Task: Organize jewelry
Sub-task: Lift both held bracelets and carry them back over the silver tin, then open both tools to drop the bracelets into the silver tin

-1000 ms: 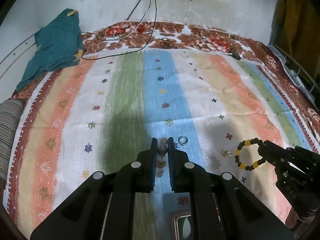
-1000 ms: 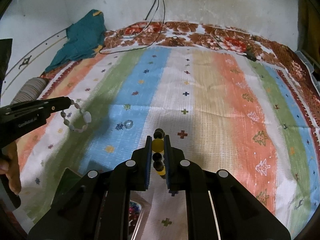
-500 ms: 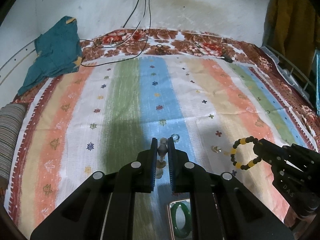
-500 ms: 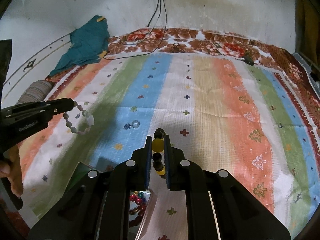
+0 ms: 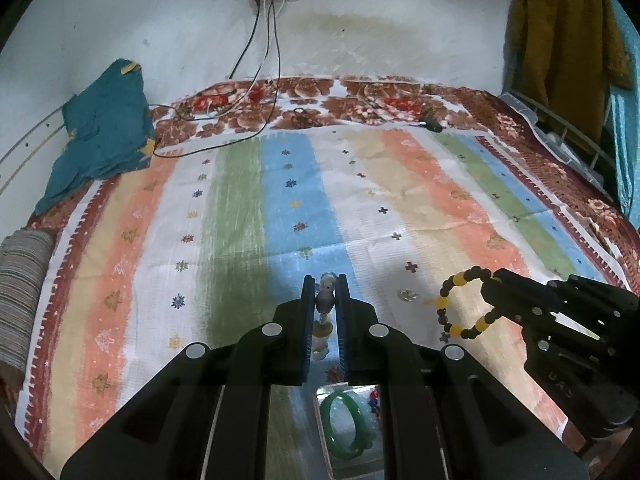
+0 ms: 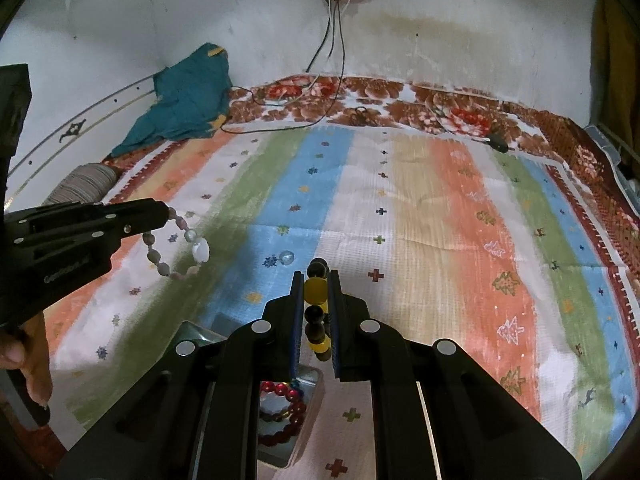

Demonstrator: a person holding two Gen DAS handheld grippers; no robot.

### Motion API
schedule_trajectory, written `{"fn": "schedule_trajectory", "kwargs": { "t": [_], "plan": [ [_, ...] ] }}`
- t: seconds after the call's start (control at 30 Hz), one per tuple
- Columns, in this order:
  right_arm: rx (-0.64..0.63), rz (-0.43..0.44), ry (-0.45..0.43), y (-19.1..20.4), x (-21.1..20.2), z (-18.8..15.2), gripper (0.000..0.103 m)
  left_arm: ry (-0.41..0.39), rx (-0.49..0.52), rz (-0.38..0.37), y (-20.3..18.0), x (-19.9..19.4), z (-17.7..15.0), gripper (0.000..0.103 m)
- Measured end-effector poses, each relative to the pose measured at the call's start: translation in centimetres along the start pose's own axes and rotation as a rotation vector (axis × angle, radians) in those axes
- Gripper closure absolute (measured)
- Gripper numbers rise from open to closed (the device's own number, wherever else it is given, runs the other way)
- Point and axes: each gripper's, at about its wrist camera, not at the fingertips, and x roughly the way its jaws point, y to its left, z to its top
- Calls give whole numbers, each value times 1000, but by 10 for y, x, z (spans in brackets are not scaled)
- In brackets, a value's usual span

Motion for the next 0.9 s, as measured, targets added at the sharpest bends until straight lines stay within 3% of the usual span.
{"fn": "schedule_trajectory", "kwargs": {
  "t": [0.37, 0.9],
  "plan": [
    [-9, 29, -19, 10, -23, -9, 91, -22, -17, -64, -9, -32, -11, 93],
    [-22, 59, 8, 21, -35, -27, 91, -6, -26, -96, -17, -45, -26, 93]
  ]
}}
